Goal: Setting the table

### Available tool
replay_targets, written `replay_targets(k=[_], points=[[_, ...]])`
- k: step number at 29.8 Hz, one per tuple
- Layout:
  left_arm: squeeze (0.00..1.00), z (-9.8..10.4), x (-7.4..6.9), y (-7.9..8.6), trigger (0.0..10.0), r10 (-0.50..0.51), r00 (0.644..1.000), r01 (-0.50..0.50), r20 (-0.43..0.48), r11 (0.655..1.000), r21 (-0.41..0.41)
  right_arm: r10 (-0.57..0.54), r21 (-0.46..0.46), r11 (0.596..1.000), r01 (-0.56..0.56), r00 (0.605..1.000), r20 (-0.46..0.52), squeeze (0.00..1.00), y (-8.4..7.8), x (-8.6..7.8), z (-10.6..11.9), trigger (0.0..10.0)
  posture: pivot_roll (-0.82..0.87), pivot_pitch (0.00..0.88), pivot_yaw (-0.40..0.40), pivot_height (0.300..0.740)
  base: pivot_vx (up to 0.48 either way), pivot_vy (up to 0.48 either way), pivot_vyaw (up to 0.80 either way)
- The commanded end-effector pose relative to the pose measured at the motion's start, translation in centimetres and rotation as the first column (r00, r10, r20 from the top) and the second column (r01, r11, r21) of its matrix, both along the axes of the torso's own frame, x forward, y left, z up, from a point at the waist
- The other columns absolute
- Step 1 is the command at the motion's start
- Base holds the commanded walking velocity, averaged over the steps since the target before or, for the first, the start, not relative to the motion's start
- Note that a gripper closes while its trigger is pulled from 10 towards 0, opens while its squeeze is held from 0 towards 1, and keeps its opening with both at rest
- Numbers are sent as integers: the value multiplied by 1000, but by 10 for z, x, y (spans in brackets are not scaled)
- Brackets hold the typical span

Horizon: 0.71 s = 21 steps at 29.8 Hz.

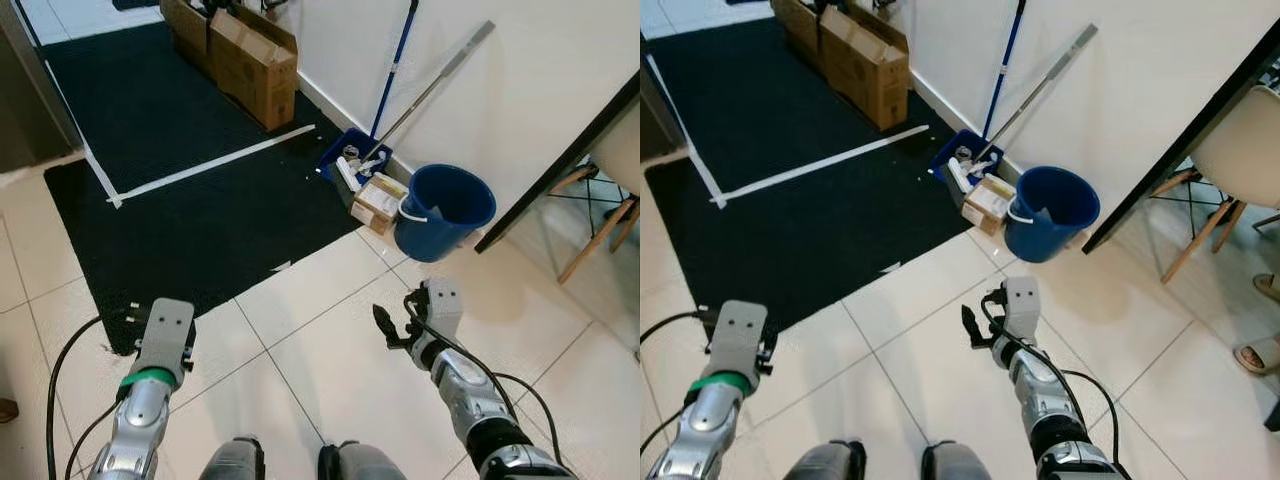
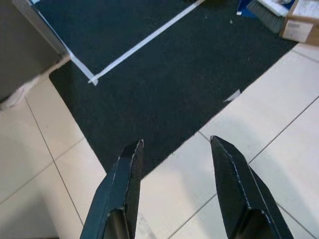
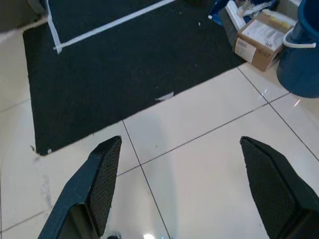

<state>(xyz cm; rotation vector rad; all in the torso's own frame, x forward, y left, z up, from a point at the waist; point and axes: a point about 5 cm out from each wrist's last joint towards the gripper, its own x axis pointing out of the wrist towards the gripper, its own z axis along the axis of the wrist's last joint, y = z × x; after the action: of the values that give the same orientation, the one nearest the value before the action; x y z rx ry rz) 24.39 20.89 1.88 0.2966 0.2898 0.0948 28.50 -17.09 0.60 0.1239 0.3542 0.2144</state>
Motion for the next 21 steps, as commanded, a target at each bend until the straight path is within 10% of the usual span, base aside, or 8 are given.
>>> replay_targets(k=[1,21], points=[[0,2,1,-4,10000,-15,1000,15,0,999,-40,11,-20,1000,-11,1000,10,0,3,-3,-2,10000,-37,7,-3,740,0,0,0],[0,11,11,-9,10000,-29,999,31,32,998,-58,9,-68,998,-4,998,69,0,11,4,7,10000,-54,0,15,740,0,0,0]])
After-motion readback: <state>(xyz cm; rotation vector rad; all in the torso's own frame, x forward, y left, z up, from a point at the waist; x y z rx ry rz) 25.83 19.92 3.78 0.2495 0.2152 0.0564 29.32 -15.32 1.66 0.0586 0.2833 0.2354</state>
